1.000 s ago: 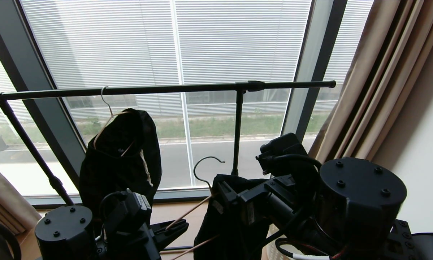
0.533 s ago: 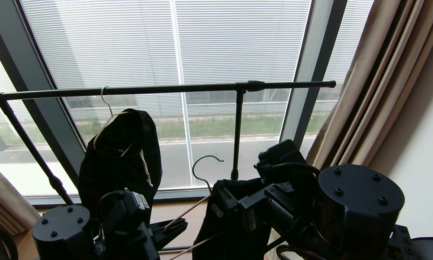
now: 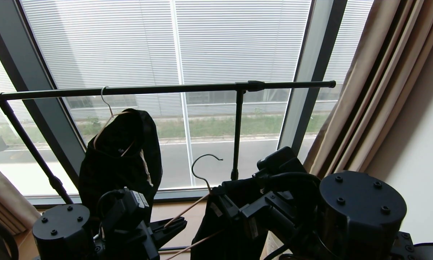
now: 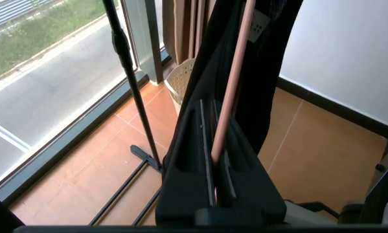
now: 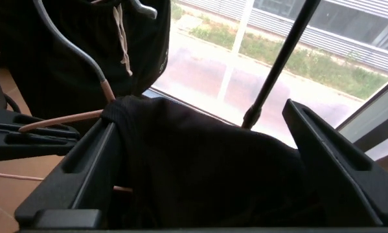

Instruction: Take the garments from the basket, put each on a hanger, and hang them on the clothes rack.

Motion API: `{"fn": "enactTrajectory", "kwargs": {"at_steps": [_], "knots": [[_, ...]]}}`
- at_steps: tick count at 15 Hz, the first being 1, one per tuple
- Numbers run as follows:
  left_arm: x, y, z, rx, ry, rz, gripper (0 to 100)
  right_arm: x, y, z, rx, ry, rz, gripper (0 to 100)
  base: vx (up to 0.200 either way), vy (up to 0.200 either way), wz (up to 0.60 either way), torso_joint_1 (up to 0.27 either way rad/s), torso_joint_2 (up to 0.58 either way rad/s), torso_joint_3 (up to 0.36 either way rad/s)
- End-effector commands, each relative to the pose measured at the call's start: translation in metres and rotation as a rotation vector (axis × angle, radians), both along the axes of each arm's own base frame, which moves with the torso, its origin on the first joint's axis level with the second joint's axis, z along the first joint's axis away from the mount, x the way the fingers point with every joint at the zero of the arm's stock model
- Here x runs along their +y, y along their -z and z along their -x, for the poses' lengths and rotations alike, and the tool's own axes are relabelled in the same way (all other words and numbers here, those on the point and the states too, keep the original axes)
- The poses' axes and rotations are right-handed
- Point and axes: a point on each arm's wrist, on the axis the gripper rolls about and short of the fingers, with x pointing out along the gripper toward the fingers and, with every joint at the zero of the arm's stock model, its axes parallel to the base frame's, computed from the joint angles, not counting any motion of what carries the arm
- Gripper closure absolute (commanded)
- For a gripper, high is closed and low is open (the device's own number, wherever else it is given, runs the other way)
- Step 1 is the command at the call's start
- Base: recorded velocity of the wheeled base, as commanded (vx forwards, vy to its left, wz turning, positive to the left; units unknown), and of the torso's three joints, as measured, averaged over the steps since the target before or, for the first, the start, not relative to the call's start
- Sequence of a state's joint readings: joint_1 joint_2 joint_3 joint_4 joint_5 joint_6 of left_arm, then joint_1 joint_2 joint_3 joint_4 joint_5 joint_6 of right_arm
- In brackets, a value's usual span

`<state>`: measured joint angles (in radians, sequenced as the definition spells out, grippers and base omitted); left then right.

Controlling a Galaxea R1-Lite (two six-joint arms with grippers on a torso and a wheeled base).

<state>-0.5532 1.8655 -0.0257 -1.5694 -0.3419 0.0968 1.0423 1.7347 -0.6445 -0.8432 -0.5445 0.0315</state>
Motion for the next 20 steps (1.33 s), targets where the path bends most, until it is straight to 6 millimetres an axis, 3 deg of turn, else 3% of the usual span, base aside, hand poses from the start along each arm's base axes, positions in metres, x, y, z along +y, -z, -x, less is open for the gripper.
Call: {"fn": "enactTrajectory", "kwargs": {"at_steps": [1,9,11,14,17,20], "knots": [[0.001,0.0,-0.001,0.0,-0.005,0.0,100,-0.001,0.0,0.001,0.0,-0.001,0.003,0,0.0,0.0,0.0,0.0,0.0,0.0],[0.002,0.0,0.0,0.001,-0.007,0.0,100,-0.009,0.007,0.011,-0.007,-0.047,0.077,0,0.0,0.0,0.0,0.0,0.0,0.0],[0.006,0.001,-0.001,0.003,-0.021,-0.012,100,-0.028,0.004,0.013,-0.035,-0.096,0.137,0,0.0,0.0,0.0,0.0,0.0,0.0],[0.016,0.001,-0.006,0.001,-0.055,-0.007,100,-0.076,-0.012,0.0,-0.104,-0.192,0.171,0,0.0,0.0,0.0,0.0,0.0,0.0],[0.017,0.002,-0.004,-0.006,-0.003,-0.017,100,-0.11,-0.019,-0.037,-0.136,-0.244,0.257,0,0.0,0.0,0.0,0.0,0.0,0.0],[0.016,0.002,-0.003,-0.007,0.004,-0.022,100,-0.129,-0.043,-0.069,0.029,-0.498,0.341,0,0.0,0.0,0.0,0.0,0.0,0.0]]}}
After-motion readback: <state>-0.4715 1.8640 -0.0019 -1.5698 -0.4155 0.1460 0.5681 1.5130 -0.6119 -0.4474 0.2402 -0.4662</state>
